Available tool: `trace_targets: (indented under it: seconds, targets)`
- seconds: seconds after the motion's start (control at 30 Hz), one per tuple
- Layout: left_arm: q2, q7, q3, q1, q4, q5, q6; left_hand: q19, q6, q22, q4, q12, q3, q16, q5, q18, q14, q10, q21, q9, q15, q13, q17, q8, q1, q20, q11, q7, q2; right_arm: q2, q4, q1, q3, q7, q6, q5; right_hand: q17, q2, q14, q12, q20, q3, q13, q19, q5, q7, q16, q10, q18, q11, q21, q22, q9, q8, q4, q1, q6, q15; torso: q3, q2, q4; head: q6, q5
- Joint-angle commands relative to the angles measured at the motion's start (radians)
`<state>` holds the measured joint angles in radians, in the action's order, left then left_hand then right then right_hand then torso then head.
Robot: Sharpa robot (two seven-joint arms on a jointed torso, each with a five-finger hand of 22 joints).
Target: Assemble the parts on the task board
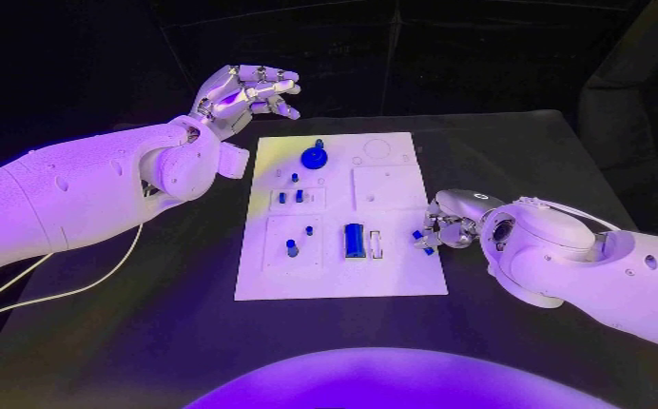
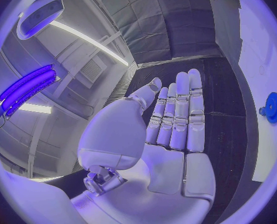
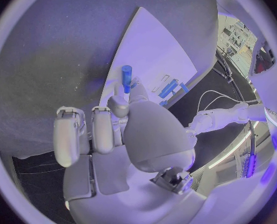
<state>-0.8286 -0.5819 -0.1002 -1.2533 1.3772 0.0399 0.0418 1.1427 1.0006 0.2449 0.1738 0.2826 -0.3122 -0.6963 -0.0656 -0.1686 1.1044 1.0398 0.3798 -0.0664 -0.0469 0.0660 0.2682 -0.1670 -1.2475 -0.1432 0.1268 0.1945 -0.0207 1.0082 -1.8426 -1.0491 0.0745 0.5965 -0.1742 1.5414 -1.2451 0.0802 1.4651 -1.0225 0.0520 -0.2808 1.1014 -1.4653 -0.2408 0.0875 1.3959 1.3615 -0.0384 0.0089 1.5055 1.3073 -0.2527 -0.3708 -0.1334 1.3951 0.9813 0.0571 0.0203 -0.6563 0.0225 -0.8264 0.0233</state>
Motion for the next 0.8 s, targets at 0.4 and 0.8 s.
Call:
trace_targets:
  seconds: [0.4,0.8]
  targets:
    - [-0.002,-0.006,0.001,-0.002,0.001,-0.004,-0.013,0.006,-0.002,-0.002,0.006,0.002,0.001,0.005,-0.004,-0.013,0.008,-0.006,-0.007,-0.001,0.0,0.0,-0.001,-0.001,0.0,-0.001,-0.001,0.0,-0.004,-0.028,0.014,0.008,0.005,0.061,0.086,0.111,0.001,0.028,0.047,0.006,-0.003,0.075,0.005,-0.026,0.081,-0.001,-0.008,-0.01,0.01,-0.006,-0.005,0.16,0.014,0.028,0.089,0.116,0.015,0.006,0.0001,0.0,0.0002,-0.003,0.004]
    - [-0.002,-0.007,0.001,-0.002,0.0,-0.004,-0.013,0.006,-0.002,-0.002,0.006,0.003,0.002,0.005,-0.004,-0.013,0.008,-0.006,-0.007,-0.001,0.0,0.0,-0.002,-0.001,0.001,-0.001,-0.001,0.0,-0.005,-0.013,-0.044,0.007,0.004,0.063,-0.066,0.104,-0.019,0.01,0.052,-0.016,-0.005,0.11,0.029,-0.043,-0.136,-0.011,0.003,0.013,0.015,-0.015,0.009,0.181,0.028,0.062,0.043,0.022,0.047,0.011,-0.0004,0.001,-0.0019,-0.004,0.003]
